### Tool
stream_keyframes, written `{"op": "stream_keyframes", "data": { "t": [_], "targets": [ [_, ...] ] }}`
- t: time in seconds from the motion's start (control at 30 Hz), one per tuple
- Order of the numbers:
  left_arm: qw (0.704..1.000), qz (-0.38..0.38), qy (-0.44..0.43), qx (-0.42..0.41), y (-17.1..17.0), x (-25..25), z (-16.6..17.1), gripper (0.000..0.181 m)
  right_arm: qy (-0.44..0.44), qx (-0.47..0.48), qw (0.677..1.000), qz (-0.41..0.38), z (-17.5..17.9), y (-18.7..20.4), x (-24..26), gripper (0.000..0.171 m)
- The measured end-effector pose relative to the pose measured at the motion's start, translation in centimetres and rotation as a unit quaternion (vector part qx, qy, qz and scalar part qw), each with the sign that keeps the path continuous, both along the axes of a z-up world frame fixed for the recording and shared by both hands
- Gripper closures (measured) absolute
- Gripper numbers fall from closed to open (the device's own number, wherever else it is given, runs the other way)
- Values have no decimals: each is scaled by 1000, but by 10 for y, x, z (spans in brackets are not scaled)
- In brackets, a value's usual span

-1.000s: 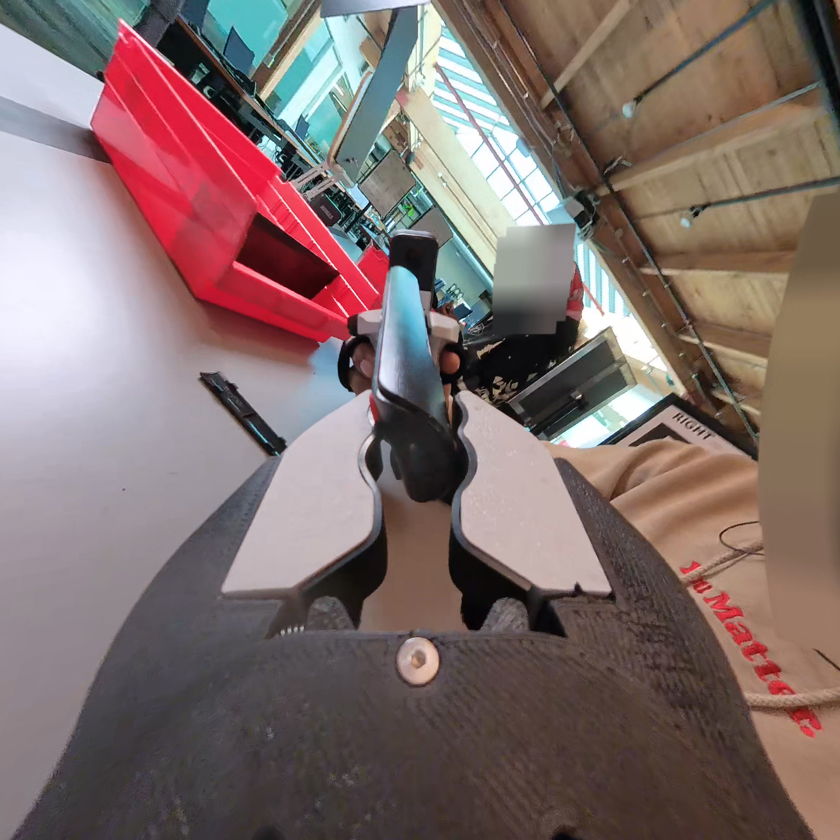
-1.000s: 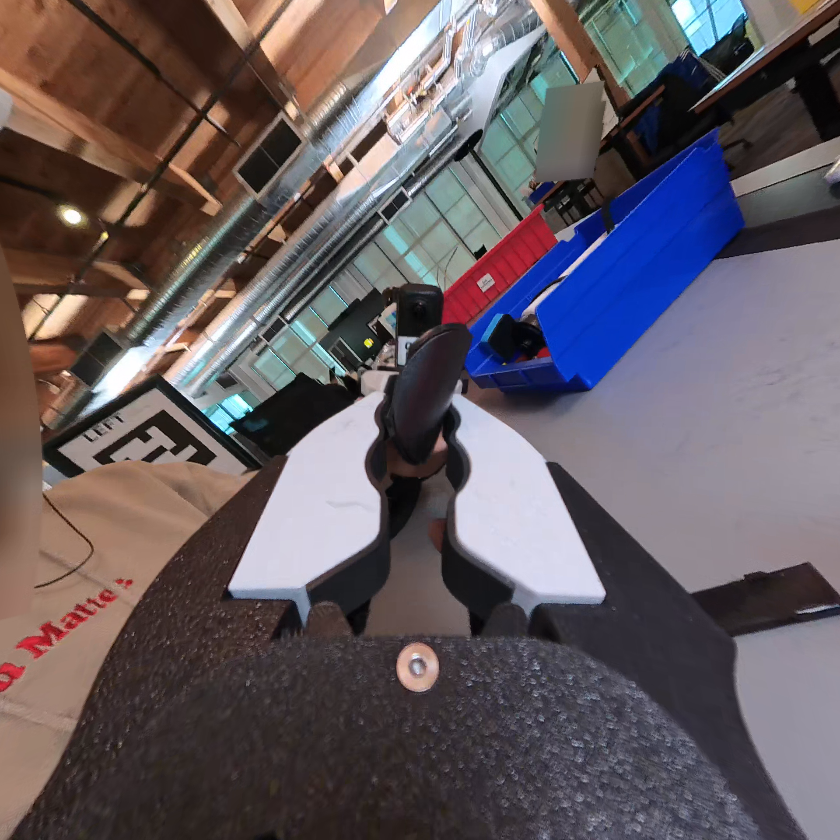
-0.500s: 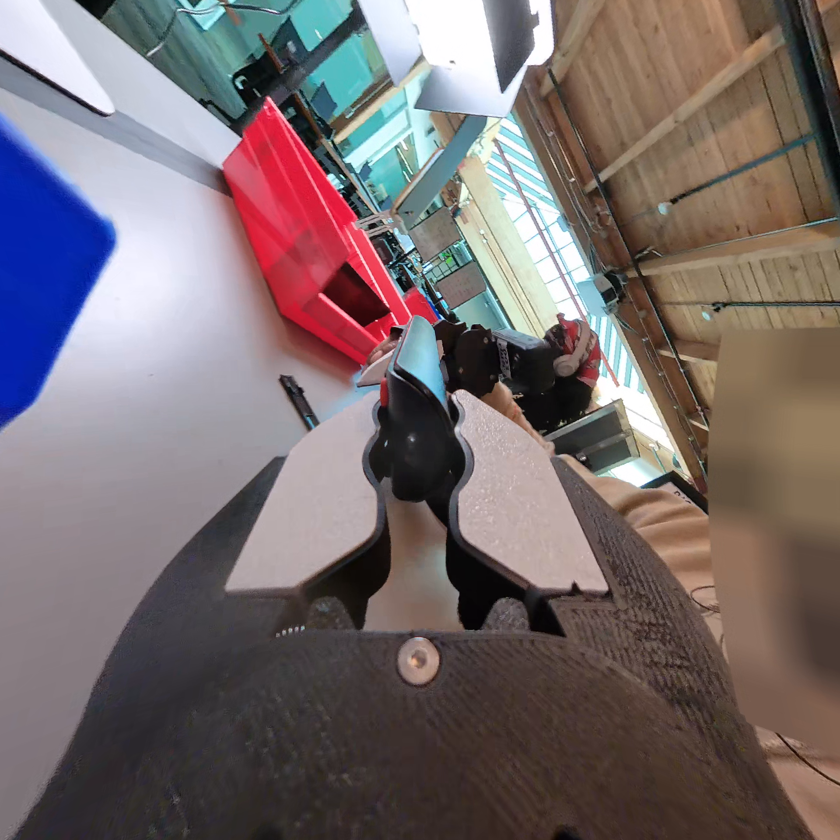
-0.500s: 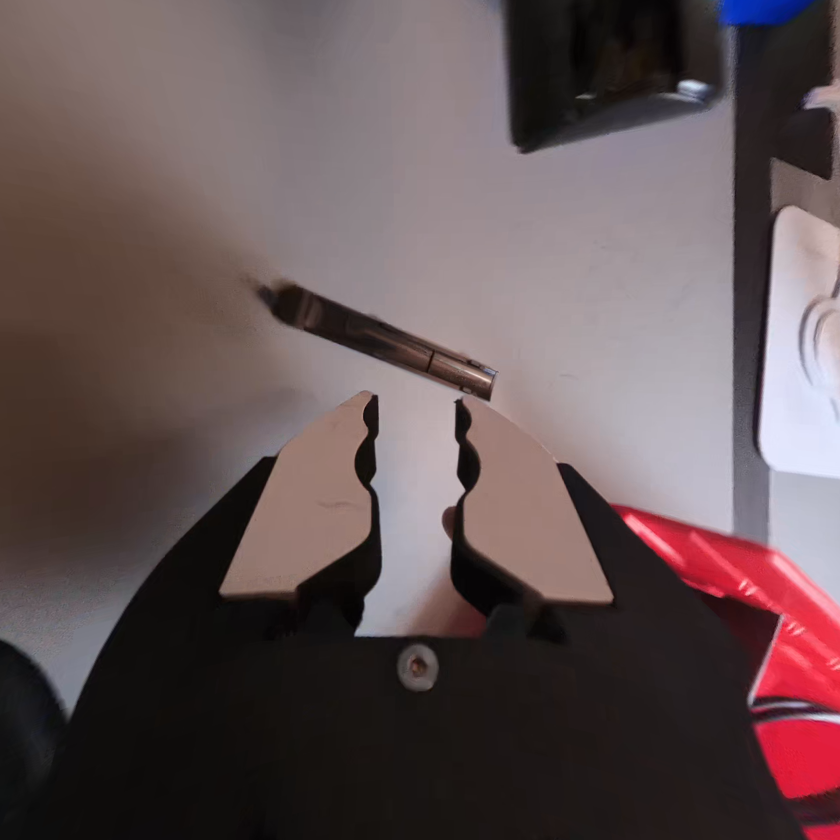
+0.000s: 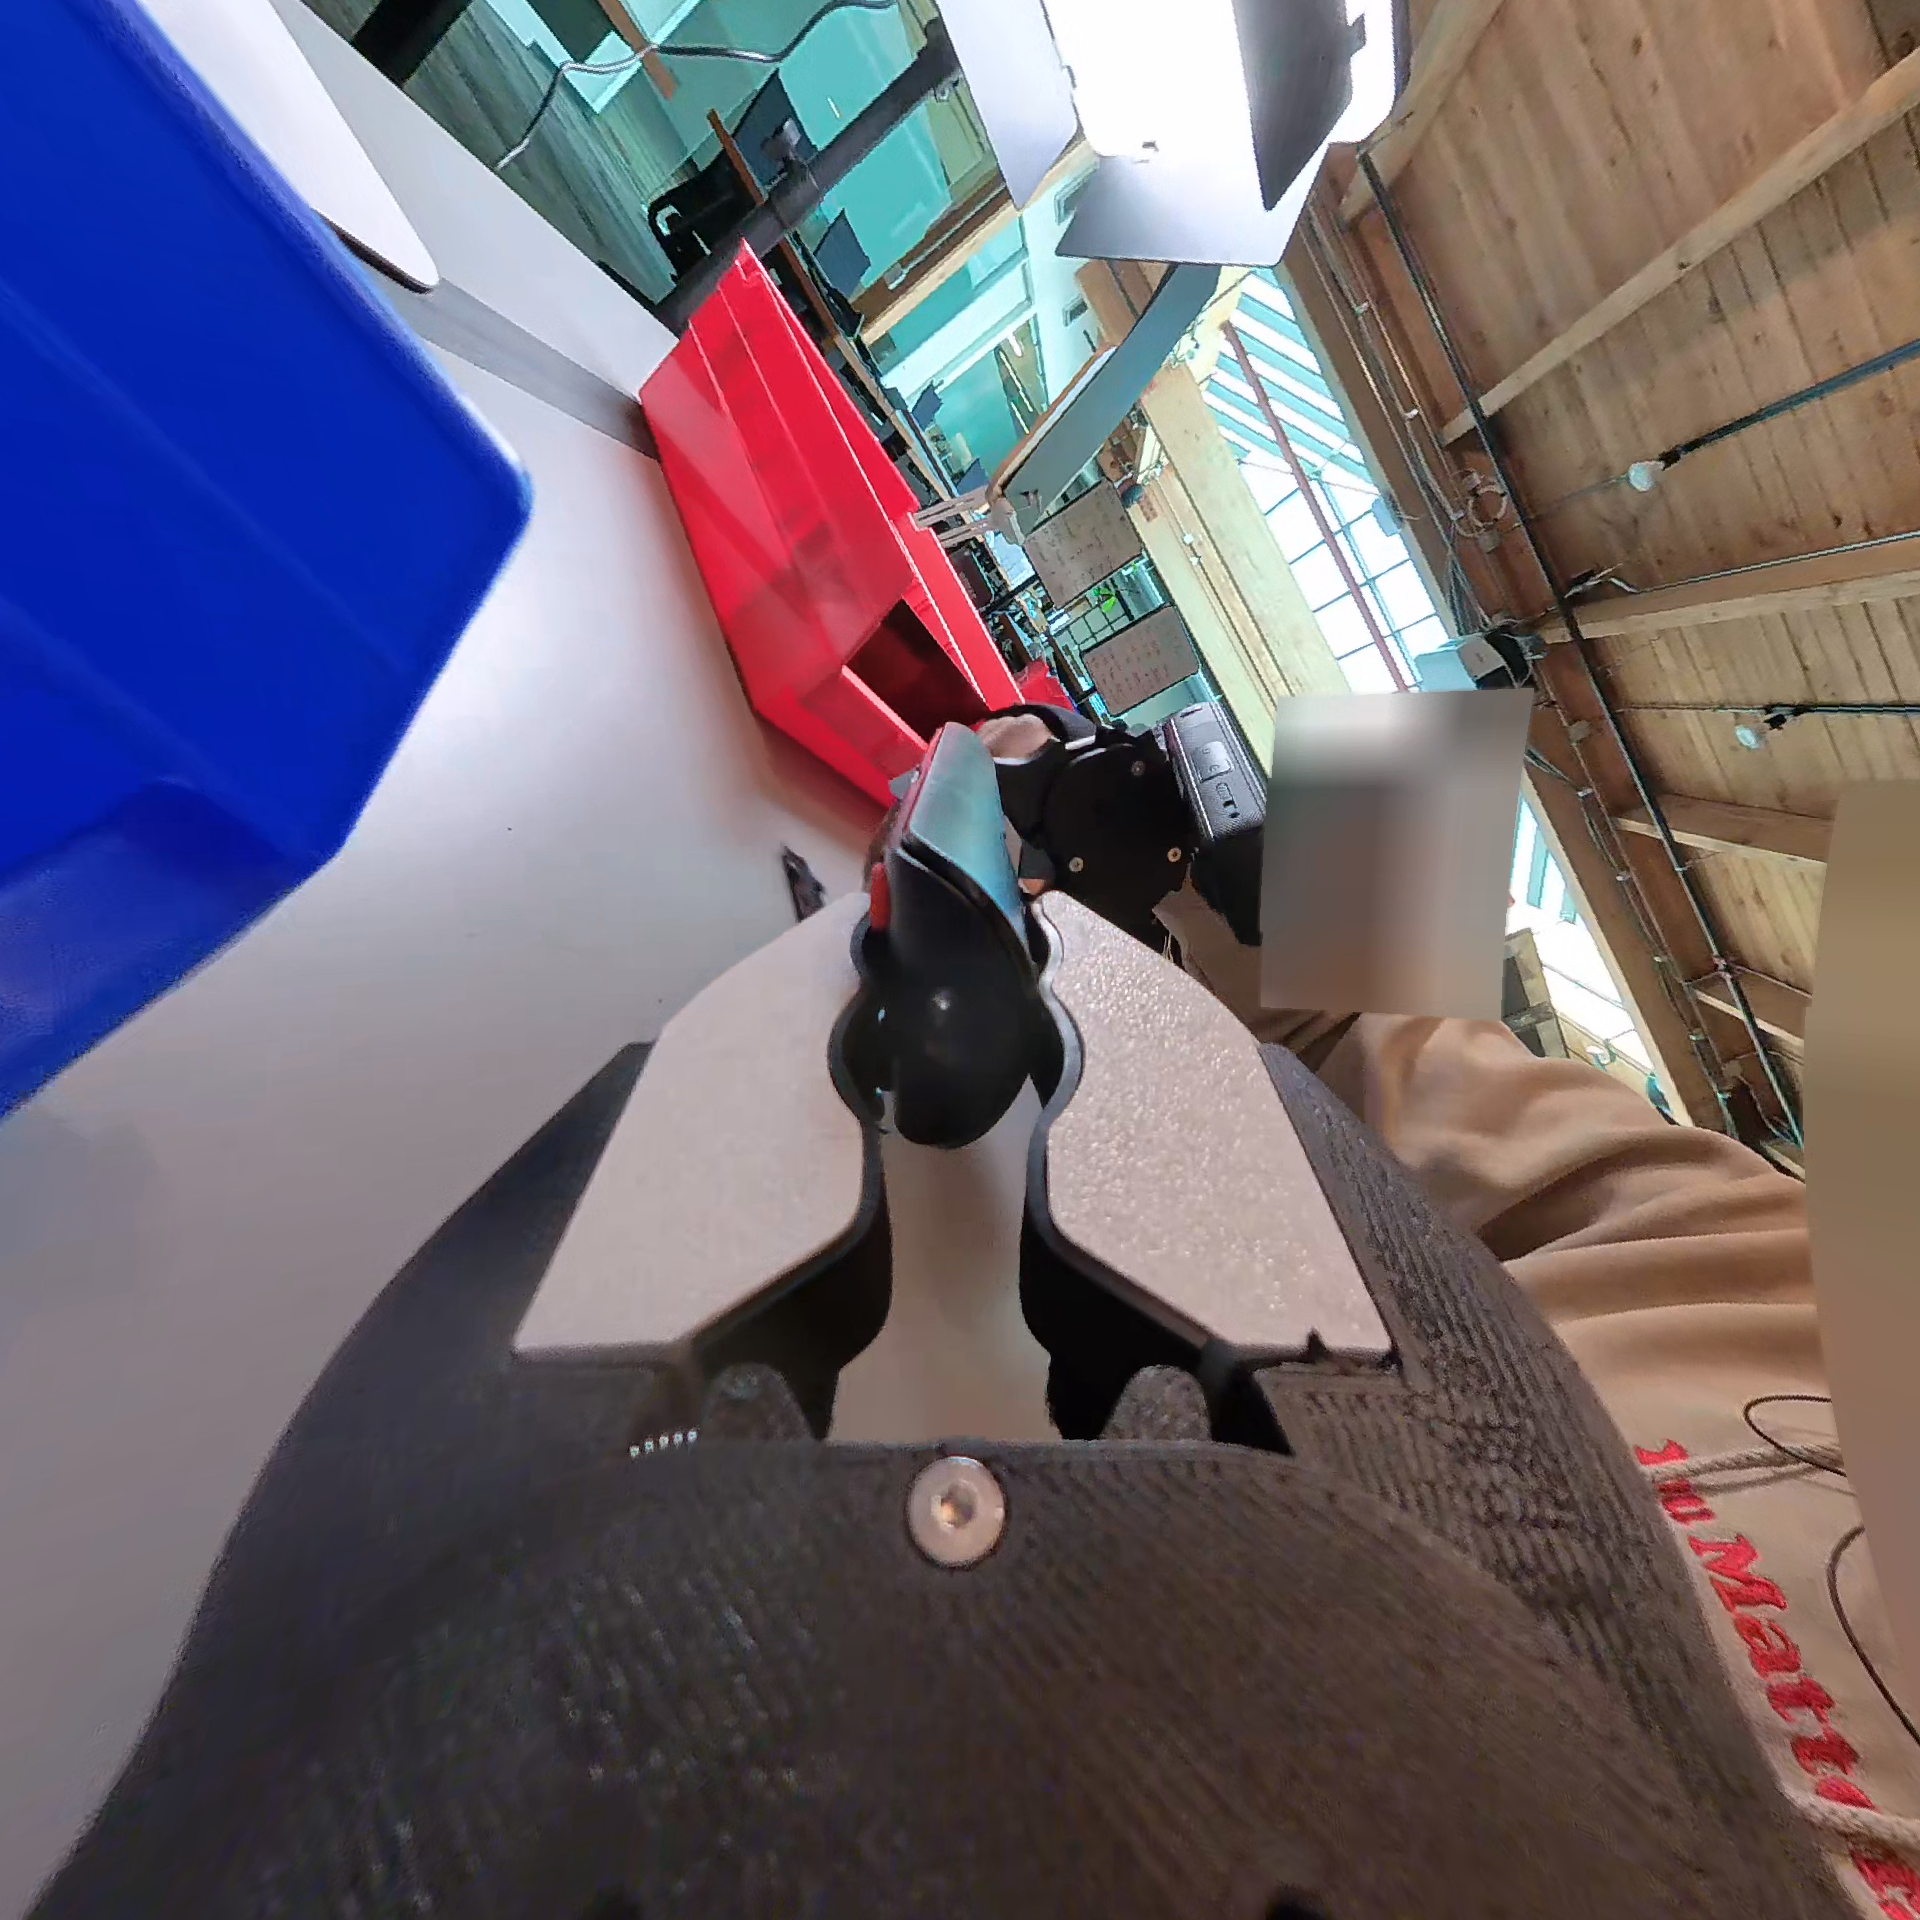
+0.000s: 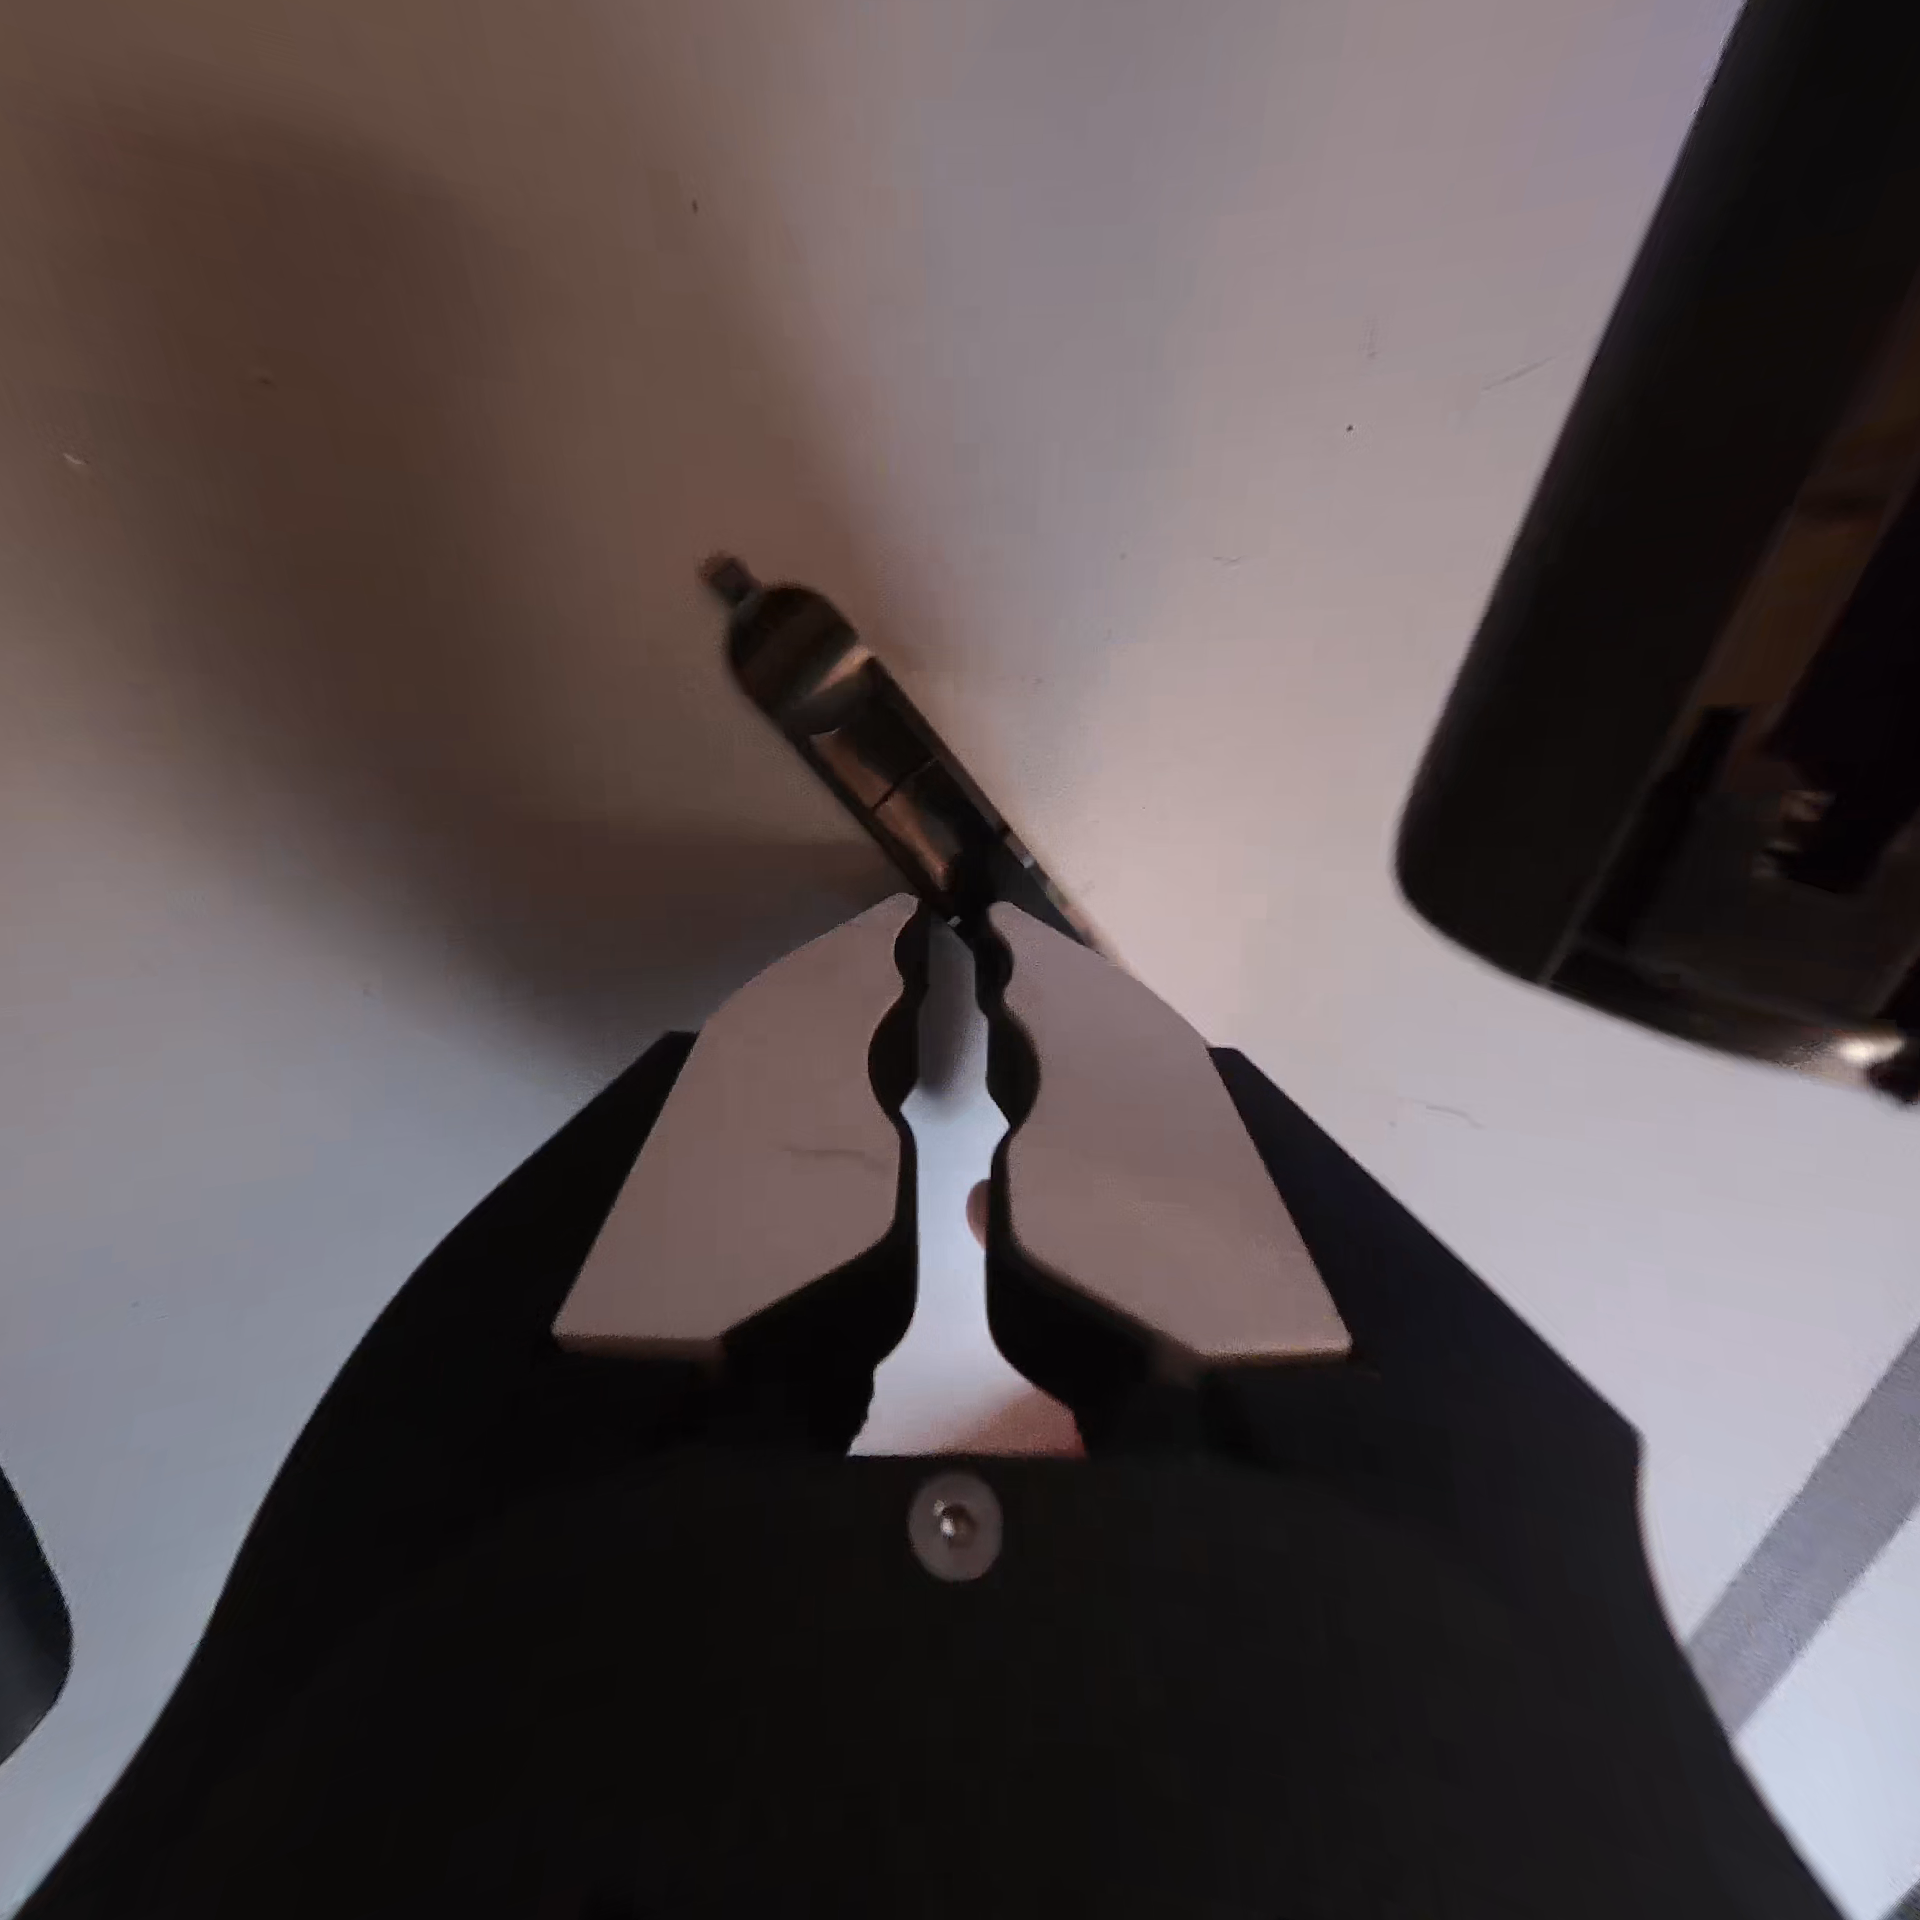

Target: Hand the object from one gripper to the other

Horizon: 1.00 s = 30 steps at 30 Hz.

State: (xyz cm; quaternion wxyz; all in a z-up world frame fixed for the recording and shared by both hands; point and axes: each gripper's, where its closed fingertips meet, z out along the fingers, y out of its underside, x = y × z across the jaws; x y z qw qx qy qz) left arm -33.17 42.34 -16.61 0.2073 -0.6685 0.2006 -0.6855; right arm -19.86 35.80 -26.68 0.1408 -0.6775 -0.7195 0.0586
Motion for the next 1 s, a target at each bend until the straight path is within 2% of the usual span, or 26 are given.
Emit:
{"op": "stream_keyframes", "data": {
  "t": [0.13, 0.27, 0.37, 0.43, 0.57, 0.67, 0.83, 0.93, 1.0],
  "targets": [
    [1000, 9, 0, 9, 3, -2, 2, 157, 22, -48, 998, -23, 10, -22, 0, 170],
    [1000, 13, 0, 15, 4, -3, 4, 156, 99, -132, 985, -48, 37, -54, -18, 170],
    [1000, 15, 2, 16, 3, -3, 3, 156, 85, -89, 991, -50, 38, -57, -13, 169],
    [1000, 13, 3, 17, 3, -2, 2, 156, 100, -118, 986, -63, 38, -71, -14, 169],
    [1000, 8, 9, 17, 0, 0, 0, 156, 176, -170, 965, -97, 47, -92, -23, 157],
    [1000, 8, 15, 15, 0, 2, -4, 156, 146, -104, 977, -113, 38, -90, -6, 147],
    [1000, 6, 23, 11, 0, 3, -9, 156, 85, -40, 994, -54, 20, -134, 9, 128],
    [1000, 2, 30, 9, -1, 5, -14, 156, 56, 1, 998, -40, 5, -145, 19, 126],
    [999, -3, 34, 7, -2, 8, -16, 156, 89, 0, 995, -55, 5, -142, 16, 133]
  ]
}}
